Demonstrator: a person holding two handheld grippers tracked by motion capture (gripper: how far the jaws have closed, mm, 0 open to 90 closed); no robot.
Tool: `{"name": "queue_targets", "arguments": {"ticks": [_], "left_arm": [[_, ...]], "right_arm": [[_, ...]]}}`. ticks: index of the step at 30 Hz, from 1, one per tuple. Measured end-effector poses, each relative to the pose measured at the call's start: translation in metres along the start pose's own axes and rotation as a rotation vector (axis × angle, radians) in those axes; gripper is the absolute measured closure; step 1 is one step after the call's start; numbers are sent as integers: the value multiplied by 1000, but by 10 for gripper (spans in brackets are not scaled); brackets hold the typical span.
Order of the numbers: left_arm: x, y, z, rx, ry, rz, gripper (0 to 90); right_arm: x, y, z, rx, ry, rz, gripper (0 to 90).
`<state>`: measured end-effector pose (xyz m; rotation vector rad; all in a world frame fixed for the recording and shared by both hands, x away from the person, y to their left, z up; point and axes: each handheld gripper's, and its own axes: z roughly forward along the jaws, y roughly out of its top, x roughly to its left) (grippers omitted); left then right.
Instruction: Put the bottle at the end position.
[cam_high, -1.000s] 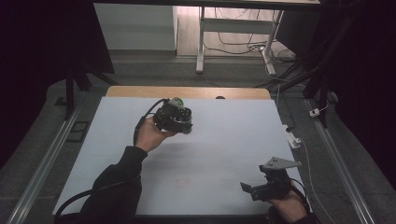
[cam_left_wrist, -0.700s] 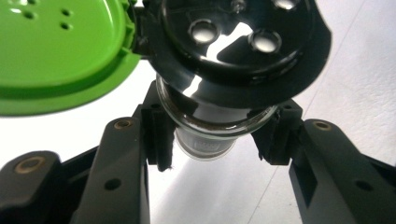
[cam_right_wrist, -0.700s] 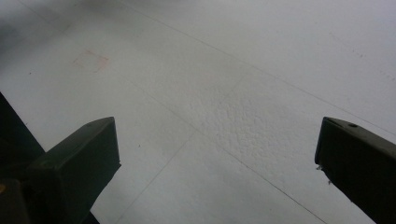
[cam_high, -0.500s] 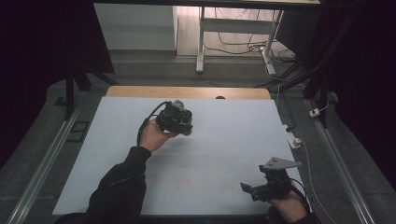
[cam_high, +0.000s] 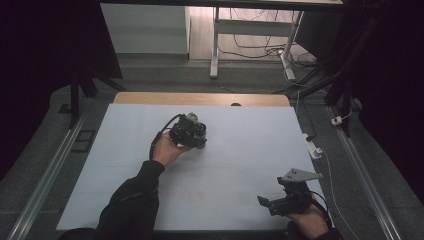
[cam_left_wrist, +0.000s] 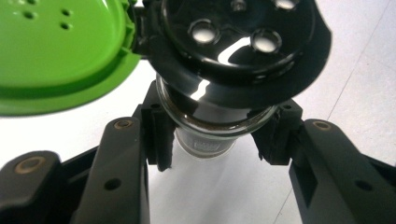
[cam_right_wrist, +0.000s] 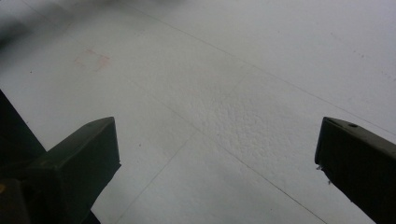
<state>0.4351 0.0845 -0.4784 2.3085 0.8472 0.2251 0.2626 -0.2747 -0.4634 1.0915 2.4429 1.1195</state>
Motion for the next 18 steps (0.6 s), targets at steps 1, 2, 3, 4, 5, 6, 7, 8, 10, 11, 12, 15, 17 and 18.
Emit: {"name": "queue_targets", "arguments": {"ticks": [1, 2, 3, 4, 5, 6, 7, 8, 10, 11, 12, 15, 17, 18], "left_arm": [[0, -1, 1, 6, 0, 4, 538], [0, -2, 2, 9, 2, 5, 538], [-1, -3, 3, 10, 1, 4, 538], [-1, -3, 4, 12, 1, 6, 538], [-1, -4, 4, 15, 3, 7, 538], [-1, -5, 5, 13, 3, 6, 538], [-1, -6, 6, 16, 2, 4, 538], [-1, -7, 7, 17, -1, 3, 538], [-1, -9, 10, 19, -2, 3, 538], [-1, -11, 11, 23, -1, 8, 538], [-1, -12, 12, 13, 1, 17, 538], [-2, -14, 12, 6, 2, 24, 537], [-3, -14, 12, 9, 7, 32, 537], [-3, -14, 12, 9, 8, 32, 536]], "right_arm": [[0, 0, 0, 0, 0, 0, 0], [0, 0, 0, 0, 0, 0, 0], [0, 0, 0, -1, 0, 0, 0], [0, 0, 0, -1, 0, 0, 0], [0, 0, 0, 0, 0, 0, 0], [0, 0, 0, 0, 0, 0, 0], [0, 0, 0, 0, 0, -1, 0], [0, 0, 0, 0, 0, -2, 0], [0, 0, 0, 0, 0, -3, 0], [0, 0, 0, 1, 0, -1, 0], [0, 0, 0, 1, 0, -1, 0], [0, 0, 0, 1, 0, 0, 0], [0, 0, 0, 2, 1, -2, 0], [0, 0, 0, 3, 0, -3, 0]]}}
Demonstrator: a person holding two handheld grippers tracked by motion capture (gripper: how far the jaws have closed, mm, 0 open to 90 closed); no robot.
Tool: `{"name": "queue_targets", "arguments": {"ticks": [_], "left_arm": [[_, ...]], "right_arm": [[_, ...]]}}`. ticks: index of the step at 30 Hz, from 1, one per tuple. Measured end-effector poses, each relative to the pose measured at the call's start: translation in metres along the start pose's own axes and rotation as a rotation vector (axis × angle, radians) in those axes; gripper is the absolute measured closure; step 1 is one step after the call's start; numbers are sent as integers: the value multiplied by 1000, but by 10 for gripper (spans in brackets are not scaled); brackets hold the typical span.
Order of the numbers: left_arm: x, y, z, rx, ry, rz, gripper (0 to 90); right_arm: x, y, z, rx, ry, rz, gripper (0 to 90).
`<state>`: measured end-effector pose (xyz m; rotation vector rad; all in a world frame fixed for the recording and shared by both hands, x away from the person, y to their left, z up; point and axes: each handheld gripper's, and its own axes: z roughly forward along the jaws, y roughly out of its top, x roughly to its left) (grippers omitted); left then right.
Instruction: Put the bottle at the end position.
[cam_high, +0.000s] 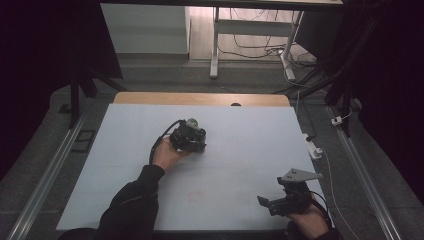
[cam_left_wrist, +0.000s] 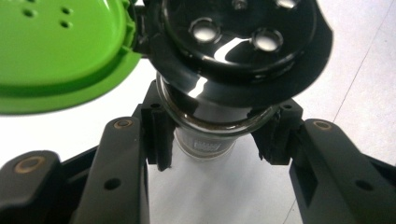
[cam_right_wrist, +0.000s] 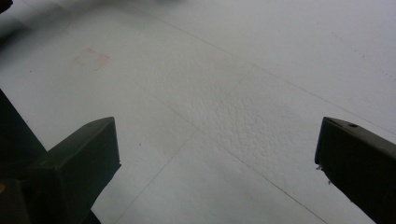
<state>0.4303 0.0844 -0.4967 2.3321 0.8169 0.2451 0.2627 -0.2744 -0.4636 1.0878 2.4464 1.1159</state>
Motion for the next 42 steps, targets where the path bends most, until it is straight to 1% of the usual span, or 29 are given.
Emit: {"name": "queue_targets", "arguments": {"ticks": [4, 12, 13, 15, 17, 22, 24, 26, 30, 31, 32, 34, 36, 38, 42], "left_arm": [[0, -1, 0, -10, -1, -1, 536], [1, -1, 0, -15, -8, -2, 526], [1, -1, 0, -20, -13, -5, 514], [1, 0, -2, -37, -15, -16, 458], [2, 1, -5, -48, -33, -22, 411], [2, 3, -14, -56, -25, -3, 291], [3, 3, -19, -65, -40, -5, 248], [3, 2, -24, -82, -32, 1, 203], [4, 1, -34, -110, -41, -5, 118], [5, 0, -37, -112, -45, -4, 103], [5, 0, -40, -120, -49, -14, 89], [6, -1, -46, -120, -62, -22, 68], [6, -4, -52, -117, -61, -28, 53], [6, -7, -58, -120, -79, -30, 39], [6, -12, -70, -152, -114, -54, 20]], "right_arm": [[0, 0, 0, 2, -1, -1, 0], [0, 0, 0, 1, 4, 0, 0], [0, 0, 0, 1, 4, 0, 0], [0, 0, 0, 2, 4, 0, 0], [0, 0, 0, 1, 4, 1, 0], [0, 0, 0, 2, 3, 4, 0], [0, 0, 0, 2, 4, 2, 0], [0, 0, 0, 2, 3, 2, 0], [0, 0, 0, 3, 3, 3, 0], [0, 0, 0, 3, 2, 3, 0], [0, 0, 0, 3, 2, 3, 0], [0, 0, 0, 3, 2, 3, 0], [0, 0, 0, 3, 1, 3, 0], [0, 0, 0, 4, 1, 3, 0], [0, 0, 0, 3, 0, 3, 0]]}}
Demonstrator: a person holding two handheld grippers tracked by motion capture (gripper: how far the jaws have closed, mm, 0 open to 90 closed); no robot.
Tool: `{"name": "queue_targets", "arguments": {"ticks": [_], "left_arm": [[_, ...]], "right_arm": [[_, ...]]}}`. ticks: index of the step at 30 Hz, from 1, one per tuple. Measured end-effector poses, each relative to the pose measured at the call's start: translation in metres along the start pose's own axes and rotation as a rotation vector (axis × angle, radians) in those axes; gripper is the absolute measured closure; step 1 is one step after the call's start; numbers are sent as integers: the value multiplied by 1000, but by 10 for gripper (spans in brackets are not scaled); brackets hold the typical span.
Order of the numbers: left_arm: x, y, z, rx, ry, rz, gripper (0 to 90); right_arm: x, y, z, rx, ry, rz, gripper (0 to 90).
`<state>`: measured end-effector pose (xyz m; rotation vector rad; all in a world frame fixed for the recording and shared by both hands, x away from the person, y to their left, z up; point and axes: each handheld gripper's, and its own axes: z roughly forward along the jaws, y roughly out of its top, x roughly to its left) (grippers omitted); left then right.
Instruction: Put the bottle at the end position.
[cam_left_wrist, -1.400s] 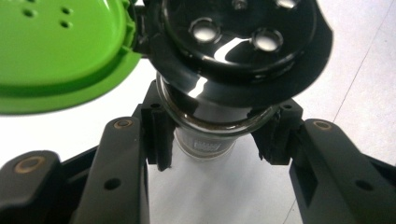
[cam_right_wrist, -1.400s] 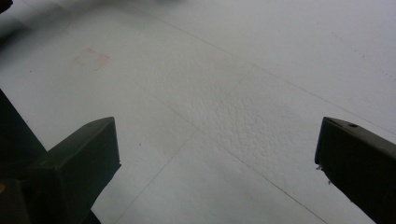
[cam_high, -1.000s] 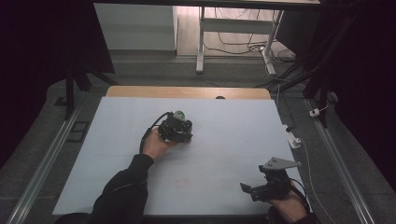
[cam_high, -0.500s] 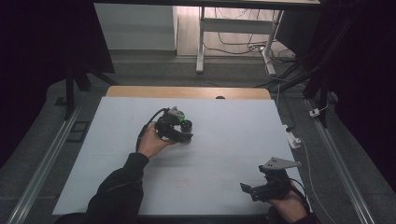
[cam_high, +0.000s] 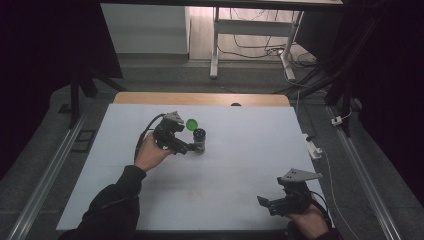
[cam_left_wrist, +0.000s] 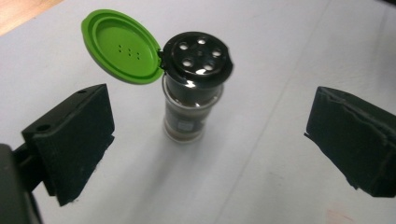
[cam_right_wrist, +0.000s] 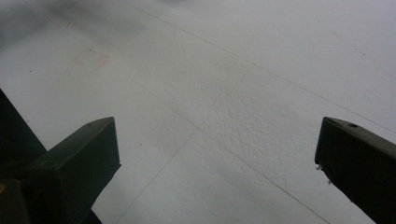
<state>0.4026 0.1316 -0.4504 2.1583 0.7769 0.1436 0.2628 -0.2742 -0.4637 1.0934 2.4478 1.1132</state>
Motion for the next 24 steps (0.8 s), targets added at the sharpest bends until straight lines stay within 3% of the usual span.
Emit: {"name": "queue_targets", "arguments": {"ticks": [13, 24], "left_arm": [[-12, -20, -42, -17, -17, -1, 0], [-25, -45, -75, -31, 1, -16, 0]], "right_arm": [[0, 0, 0, 4, 2, 6, 0], [-1, 0, 0, 5, 8, 12, 0]]}}
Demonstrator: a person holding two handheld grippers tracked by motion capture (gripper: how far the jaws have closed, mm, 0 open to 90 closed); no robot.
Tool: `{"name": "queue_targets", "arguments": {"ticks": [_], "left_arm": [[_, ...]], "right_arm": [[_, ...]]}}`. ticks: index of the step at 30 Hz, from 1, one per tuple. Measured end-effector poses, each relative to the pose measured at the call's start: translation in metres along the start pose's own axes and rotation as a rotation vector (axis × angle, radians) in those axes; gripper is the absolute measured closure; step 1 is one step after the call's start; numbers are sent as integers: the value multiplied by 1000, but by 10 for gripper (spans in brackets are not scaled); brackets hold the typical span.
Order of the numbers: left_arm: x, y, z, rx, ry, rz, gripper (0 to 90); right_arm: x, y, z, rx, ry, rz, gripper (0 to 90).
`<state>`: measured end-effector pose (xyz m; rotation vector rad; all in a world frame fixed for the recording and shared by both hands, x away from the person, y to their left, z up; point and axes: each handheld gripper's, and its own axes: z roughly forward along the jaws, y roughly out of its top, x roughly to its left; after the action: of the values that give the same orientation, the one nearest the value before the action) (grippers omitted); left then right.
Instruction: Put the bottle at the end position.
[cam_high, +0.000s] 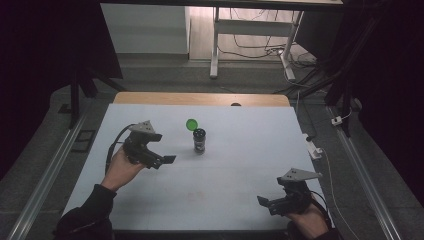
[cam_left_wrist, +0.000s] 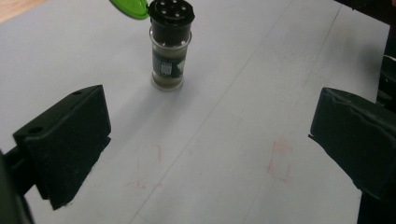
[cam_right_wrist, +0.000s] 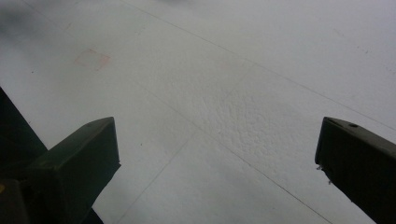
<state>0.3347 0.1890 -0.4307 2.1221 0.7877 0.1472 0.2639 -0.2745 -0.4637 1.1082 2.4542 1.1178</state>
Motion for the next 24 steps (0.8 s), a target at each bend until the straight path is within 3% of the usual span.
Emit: {"name": "queue_targets", "arguments": {"ticks": [14, 17, 24], "left_arm": [[-14, -40, -37, -6, 40, -42, 0], [-18, -51, -47, 13, 77, -42, 0], [-30, -86, -74, -33, 106, -101, 0]], "right_arm": [[0, 0, 0, 0, 3, 5, 0], [0, 0, 0, 0, 2, 2, 0], [0, 0, 0, 2, -1, 3, 0]]}}
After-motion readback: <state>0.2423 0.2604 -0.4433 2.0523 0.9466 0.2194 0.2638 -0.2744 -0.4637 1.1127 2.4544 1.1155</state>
